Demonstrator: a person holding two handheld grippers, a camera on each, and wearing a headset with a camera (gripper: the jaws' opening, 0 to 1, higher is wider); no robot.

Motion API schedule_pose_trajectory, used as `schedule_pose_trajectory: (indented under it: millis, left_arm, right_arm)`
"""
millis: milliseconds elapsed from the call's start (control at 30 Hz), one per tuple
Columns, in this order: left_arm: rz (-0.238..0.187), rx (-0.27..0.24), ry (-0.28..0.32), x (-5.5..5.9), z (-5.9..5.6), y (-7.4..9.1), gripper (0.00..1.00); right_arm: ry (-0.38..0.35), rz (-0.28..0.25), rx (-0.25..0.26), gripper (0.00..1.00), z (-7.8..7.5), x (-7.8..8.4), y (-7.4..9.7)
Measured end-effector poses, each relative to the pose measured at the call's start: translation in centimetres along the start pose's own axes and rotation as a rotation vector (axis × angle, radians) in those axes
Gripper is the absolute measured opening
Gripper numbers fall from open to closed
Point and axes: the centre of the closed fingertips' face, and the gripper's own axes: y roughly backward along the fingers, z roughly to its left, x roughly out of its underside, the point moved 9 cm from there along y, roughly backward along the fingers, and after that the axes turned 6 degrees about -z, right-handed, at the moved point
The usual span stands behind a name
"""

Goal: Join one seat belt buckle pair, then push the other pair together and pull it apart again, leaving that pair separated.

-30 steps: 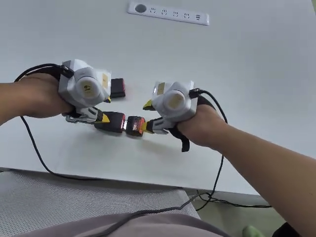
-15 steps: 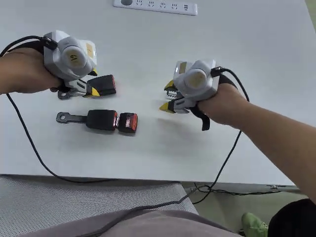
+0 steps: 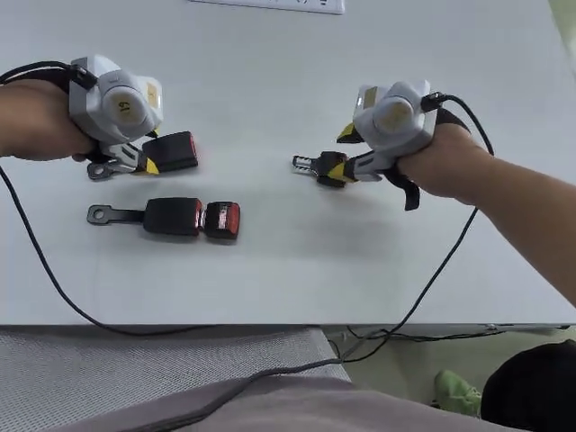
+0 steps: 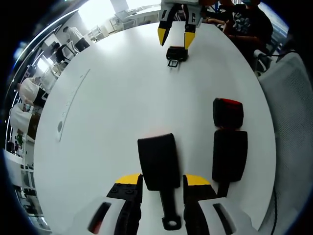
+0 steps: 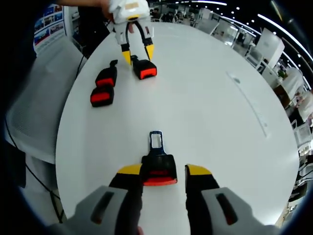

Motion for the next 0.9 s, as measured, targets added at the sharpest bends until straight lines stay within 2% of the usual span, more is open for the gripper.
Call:
schedule_pose_trajectory:
  millis: [233,333,467,600,833,900]
  left_arm:
    - [0.000,0.022,-0.008,0.1,0.1,-0.4,0.32]
    - [0.001,0.029,-0.024,0.3,0.0,-0.5,0.31]
    - [0.005,0.033,-0.013,0.3,0.1,-0.6,0.31]
    - [0.015,0.052,-0.042,0.3,0.2,-0.9,0.31]
    - [0.040,0.061,-0.073,0.4,0.2,-1.4,0.30]
    - [0.036,0.058,-0.050,0.5,0.3,-1.4,0.30]
  right_arm:
    - [0.001,0.012,-0.052,0.32,0.7,0.1,0.2]
    - [0.045,0.045,-0.059,0.32,0.8,0.4,-0.3]
    - [0.048,0.044,-0.071,0.32,0.5,0.3,-0.8]
    - [0.094,0.068,-0.093,0.32,0.4,0.6,-1.6]
    - [0.078,0.046,-0.126,0.31,-0.1,0.7,-1.6]
    - [0.074,0.043,-0.130,0.31,-0.1,0.7,-1.6]
